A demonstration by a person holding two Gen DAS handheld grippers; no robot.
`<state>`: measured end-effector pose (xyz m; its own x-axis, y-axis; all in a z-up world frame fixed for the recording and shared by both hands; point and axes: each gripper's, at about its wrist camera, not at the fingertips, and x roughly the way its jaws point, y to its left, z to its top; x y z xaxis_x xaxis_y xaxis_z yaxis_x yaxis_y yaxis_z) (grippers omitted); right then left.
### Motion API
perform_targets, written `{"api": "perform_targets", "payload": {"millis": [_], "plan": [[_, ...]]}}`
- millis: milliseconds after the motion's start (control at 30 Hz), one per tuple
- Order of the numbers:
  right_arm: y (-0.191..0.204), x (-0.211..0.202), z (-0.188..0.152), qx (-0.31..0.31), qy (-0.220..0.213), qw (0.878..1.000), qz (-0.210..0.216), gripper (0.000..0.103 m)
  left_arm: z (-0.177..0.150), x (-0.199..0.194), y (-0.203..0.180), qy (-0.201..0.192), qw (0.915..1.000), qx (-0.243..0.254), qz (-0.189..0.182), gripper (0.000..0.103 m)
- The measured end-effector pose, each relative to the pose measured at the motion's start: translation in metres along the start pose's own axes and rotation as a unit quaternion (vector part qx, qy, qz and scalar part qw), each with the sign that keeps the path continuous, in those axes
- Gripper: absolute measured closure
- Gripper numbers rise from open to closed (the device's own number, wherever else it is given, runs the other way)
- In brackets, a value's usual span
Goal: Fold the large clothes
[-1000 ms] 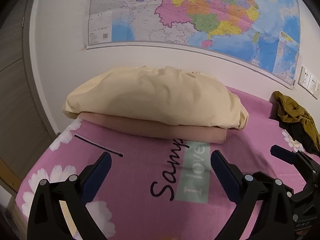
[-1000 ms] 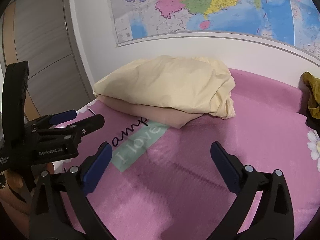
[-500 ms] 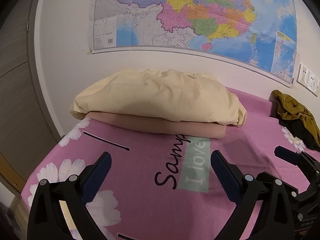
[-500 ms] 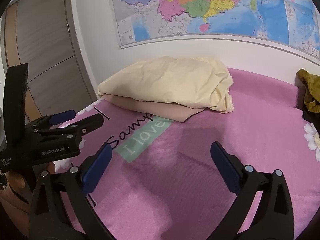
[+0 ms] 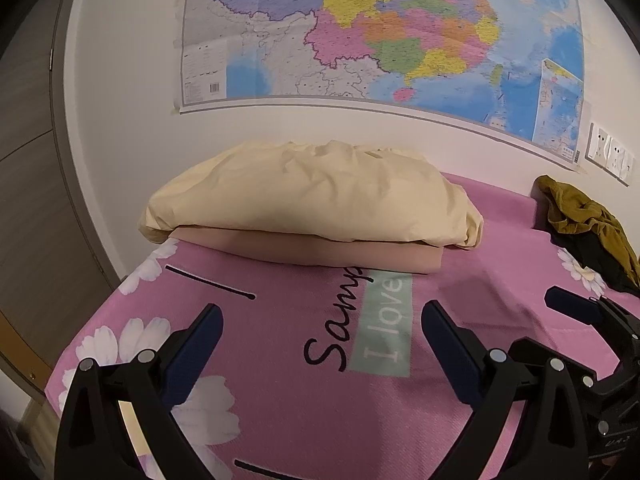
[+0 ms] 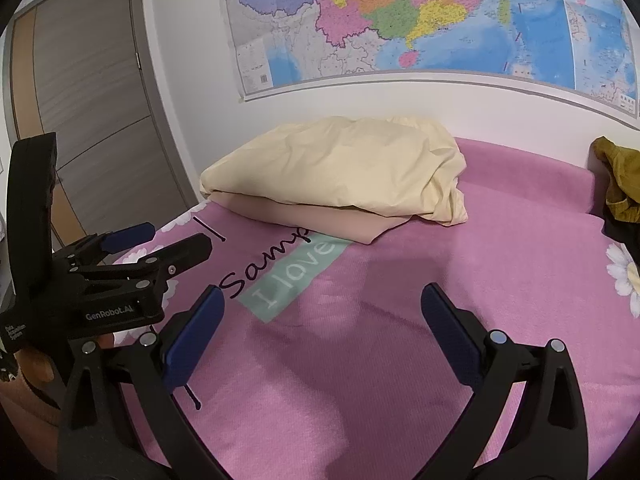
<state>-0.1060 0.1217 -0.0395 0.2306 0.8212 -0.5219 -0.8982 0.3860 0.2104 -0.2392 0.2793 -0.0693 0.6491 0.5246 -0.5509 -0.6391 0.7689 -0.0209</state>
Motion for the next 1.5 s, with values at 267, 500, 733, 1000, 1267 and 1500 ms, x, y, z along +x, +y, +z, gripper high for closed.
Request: {"api": "perform_targets", "payload": {"millis": [267,500,733,1000,1267,1500], "plan": [[-0.0012,-0.0008,-0.0002,0.004,0.000,1.000,0.005,0.006,0.0001,-0.0009,-0.0016,0.000,1.0000,0.001,0.000,0.007],[-0.0005,-0.0018,0.0000,0.006,0.000,1.000,0.005,0.006,0.0005,-0.0013,-0.0033,-0.002,1.0000,0.002,0.001,0.007],[0.0005,-0.0011,-0.0007,0.007,0.000,1.000,0.005,0.006,0.0014,-0.0006,-0.0036,-0.002,1.0000,0.002,0.000,0.007],[0.0015,-0.0003,-0.0008,0.008,0.001,1.000,0.006,0.006,0.0010,-0.0008,-0.0036,-0.005,1.0000,0.000,0.000,0.007],[0.0017,0.0003,-0.0019,0.010,0.001,1.000,0.004,0.006,0.0005,-0.0010,-0.0037,-0.003,1.0000,0.001,0.000,0.007],[0.0027,0.0018,-0.0033,0.013,0.003,1.000,0.006,0.006,0.0000,-0.0015,-0.0015,0.000,1.0000,-0.002,0.001,0.007]]}}
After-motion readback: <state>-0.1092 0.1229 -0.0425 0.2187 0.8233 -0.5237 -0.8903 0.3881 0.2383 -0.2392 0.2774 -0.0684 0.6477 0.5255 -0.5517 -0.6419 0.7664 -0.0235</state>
